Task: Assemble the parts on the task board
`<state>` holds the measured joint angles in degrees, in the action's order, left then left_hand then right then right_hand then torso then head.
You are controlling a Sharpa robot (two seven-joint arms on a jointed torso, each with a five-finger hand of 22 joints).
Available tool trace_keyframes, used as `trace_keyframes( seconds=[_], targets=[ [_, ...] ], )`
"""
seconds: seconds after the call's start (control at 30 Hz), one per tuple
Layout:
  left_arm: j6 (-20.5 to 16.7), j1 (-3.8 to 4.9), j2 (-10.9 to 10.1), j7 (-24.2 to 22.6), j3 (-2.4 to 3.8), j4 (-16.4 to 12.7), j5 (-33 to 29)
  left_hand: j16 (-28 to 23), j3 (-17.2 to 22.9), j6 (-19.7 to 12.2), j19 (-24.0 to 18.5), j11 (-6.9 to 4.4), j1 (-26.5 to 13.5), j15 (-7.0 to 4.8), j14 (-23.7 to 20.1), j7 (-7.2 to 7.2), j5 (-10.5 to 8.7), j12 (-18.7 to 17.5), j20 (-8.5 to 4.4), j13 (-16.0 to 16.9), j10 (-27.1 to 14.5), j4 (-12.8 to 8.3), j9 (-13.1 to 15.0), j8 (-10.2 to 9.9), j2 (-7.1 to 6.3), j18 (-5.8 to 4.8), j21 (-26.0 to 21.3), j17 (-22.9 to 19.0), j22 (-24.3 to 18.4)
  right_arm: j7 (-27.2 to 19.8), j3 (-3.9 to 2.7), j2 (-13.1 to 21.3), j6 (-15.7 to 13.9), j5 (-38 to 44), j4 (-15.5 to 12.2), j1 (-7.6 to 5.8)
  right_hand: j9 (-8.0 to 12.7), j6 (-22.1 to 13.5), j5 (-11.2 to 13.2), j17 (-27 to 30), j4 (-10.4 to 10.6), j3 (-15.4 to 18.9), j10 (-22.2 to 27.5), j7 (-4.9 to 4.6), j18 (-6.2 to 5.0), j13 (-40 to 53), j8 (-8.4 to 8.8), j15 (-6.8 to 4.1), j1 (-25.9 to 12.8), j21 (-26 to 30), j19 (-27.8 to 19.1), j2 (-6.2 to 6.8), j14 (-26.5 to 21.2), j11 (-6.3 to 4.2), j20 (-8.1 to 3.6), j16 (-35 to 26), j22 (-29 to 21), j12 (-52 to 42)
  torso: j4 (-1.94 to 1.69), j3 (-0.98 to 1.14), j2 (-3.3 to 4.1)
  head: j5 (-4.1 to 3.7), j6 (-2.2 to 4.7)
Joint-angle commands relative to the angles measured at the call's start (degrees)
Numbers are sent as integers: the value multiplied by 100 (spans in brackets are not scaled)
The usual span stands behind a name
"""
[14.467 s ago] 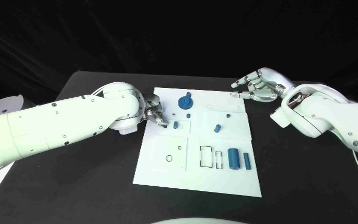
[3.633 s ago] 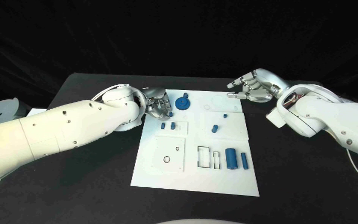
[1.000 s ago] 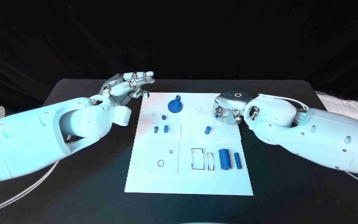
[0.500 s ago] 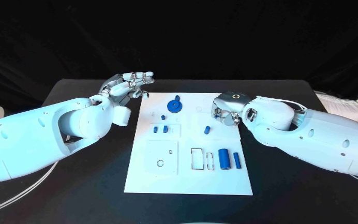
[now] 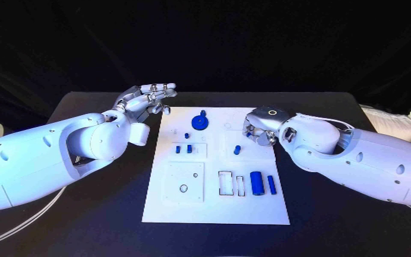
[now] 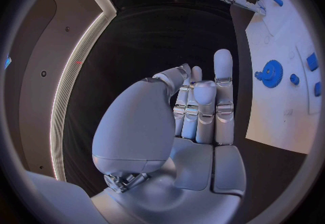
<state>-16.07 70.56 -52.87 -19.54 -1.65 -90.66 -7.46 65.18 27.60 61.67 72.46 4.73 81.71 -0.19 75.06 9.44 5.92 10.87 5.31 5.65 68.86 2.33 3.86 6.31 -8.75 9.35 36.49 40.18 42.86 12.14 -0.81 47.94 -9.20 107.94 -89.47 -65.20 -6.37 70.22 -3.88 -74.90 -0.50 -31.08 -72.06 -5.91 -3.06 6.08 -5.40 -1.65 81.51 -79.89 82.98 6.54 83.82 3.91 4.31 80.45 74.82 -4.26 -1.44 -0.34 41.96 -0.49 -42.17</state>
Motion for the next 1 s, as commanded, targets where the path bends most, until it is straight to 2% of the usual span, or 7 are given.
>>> trace_keyframes(
  seconds=[0.03,0.23,0.63,0.83,1.0],
  targets=[
    [89,2,12,3,3,-10,32,-30,-5,-53,-27,4,-44,1,-42,-4,36,37,8,6,-38,-21,-6,-13,17,106,-39,-15,-6,71,-15,66,-15,17,-80,-14,3,2,23,-326,-5,-37,-201,-24,-39,6,25,-31,-11,-24,13,-37,400,-140,-27,21,3,10,-1,0,2,-12,-3],
    [93,2,3,20,3,0,32,-28,-23,-62,-29,10,-66,8,-52,2,37,66,15,12,-66,-32,-4,-11,27,105,-52,-31,-13,85,-48,210,-22,-28,-292,-32,-1,-1,41,-311,-14,-44,-199,-28,-41,-1,32,-27,-26,-21,11,-27,396,-136,-30,10,-1,23,5,3,3,6,-14],
    [106,1,-5,32,1,14,33,-26,-27,-71,-30,13,-72,10,-54,4,38,72,17,13,-77,-35,-5,-13,28,104,-56,-33,-15,58,-126,352,-288,-90,-774,-50,-4,-2,45,-325,-19,-48,-199,-30,-38,-4,35,-26,-30,-31,18,-23,398,-135,-31,21,14,28,-8,0,5,20,-20],
    [125,-2,-4,38,0,15,33,-26,-27,-71,-30,13,-72,10,-54,4,38,72,17,13,-77,-35,-5,-13,28,104,-56,-33,-15,-10,-153,253,-389,-206,-1108,-44,-6,-3,45,-332,-30,-56,-199,-34,-38,-7,38,-26,-26,-31,18,-21,400,-134,-32,26,14,33,-6,2,7,85,-42],
    [146,-3,11,43,0,7,33,-30,-30,-77,-30,14,-75,12,-58,6,38,77,18,14,-84,-38,-5,-15,29,104,-58,-44,-16,-76,-152,45,-355,-301,-1269,4,-8,-4,42,-336,-41,-68,-200,-39,-38,-11,42,-25,-23,-29,17,-23,400,-131,-32,30,12,38,-7,-8,5,174,-85]
  ],
)
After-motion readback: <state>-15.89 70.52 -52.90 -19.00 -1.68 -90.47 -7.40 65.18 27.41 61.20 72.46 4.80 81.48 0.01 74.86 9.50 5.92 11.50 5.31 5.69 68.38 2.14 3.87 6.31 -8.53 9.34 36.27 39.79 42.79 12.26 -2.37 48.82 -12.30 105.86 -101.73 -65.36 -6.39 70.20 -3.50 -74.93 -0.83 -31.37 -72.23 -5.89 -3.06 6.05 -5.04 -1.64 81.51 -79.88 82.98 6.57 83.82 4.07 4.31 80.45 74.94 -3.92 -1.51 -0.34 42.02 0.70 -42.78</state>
